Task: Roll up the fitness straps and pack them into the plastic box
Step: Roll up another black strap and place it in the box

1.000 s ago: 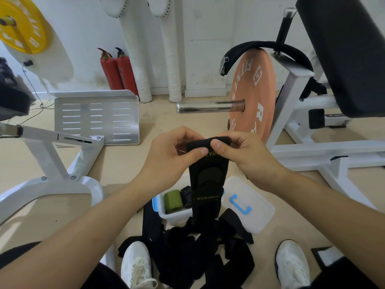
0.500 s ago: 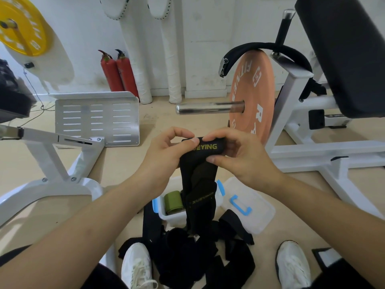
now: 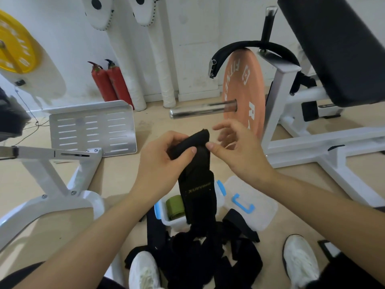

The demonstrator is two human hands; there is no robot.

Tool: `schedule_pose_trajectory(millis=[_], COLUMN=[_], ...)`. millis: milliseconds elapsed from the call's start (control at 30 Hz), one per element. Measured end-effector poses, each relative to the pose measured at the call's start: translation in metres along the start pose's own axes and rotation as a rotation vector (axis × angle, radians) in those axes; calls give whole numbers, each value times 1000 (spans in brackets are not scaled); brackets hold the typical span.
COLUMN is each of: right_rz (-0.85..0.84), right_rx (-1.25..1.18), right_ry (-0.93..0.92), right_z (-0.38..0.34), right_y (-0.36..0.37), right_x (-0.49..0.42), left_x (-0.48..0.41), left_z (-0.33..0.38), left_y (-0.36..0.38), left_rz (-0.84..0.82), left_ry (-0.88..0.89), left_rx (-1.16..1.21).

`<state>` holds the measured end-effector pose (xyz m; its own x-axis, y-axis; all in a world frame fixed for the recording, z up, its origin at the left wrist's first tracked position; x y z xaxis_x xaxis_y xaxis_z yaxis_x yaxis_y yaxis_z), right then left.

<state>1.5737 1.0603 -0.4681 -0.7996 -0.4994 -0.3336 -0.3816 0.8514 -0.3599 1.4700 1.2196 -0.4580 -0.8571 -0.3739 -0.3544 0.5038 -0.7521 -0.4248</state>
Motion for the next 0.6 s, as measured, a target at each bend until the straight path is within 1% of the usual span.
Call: schedule_pose_trajectory(millis=[33, 67, 167, 233, 333, 400, 500, 533, 600], right_rz=[68, 68, -128, -166, -147, -137, -129, -130, -154], right_rx=[7, -11, -153, -276, -405, -407, -353, -343, -358], right_ry=[-18, -25, 22, 60, 89, 83, 52, 47, 50], right_z=[-5, -8, -9, -8, -7, -6, -6, -6, -4], right_y=[-5, -4, 19, 28, 26, 21, 18, 18, 18], right_x=[3, 7, 19, 24, 24, 23, 22, 21, 18], left_x=[1, 1, 3, 4, 4, 5, 7, 8, 7], left_z=[1, 2, 4, 5, 3, 3, 5, 6, 9], left_y=[-2, -4, -4, -1, 7, 10, 16, 18, 13], left_rz=[46, 84, 126, 124, 44, -27, -121, -137, -89], left_ry=[0, 0, -2, -12, -80, -115, -98, -79, -5], left_rx=[-15, -25, -64, -26, 251, 342, 353, 324, 190])
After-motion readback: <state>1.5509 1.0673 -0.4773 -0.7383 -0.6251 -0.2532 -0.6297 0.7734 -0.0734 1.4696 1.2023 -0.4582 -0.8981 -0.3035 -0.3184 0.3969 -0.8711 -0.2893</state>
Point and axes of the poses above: each hand's wrist, its own x-axis away from the middle knuckle, its own y-axis out of the palm, z = x × y, the point moved 7 cm from there along -x, towards the middle knuckle, and after that the axes turned 2 degrees about -z, right-handed, at the moved point
